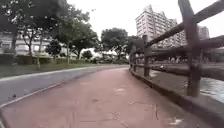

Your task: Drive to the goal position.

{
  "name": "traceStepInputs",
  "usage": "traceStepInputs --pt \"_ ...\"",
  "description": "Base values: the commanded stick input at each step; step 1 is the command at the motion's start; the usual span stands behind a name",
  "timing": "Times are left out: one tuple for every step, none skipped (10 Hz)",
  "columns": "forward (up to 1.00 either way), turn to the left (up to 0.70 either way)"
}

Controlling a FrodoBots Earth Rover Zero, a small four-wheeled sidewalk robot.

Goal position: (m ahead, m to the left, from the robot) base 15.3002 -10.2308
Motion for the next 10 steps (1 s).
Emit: traceStepInputs --pt "1.0 0.0" --pt "1.0 0.0" --pt "1.0 0.0" --pt "1.0 0.0" --pt "1.0 0.0" --pt "1.0 0.0" --pt "1.0 0.0" --pt "1.0 0.0" --pt "1.0 0.0" --pt "1.0 0.0"
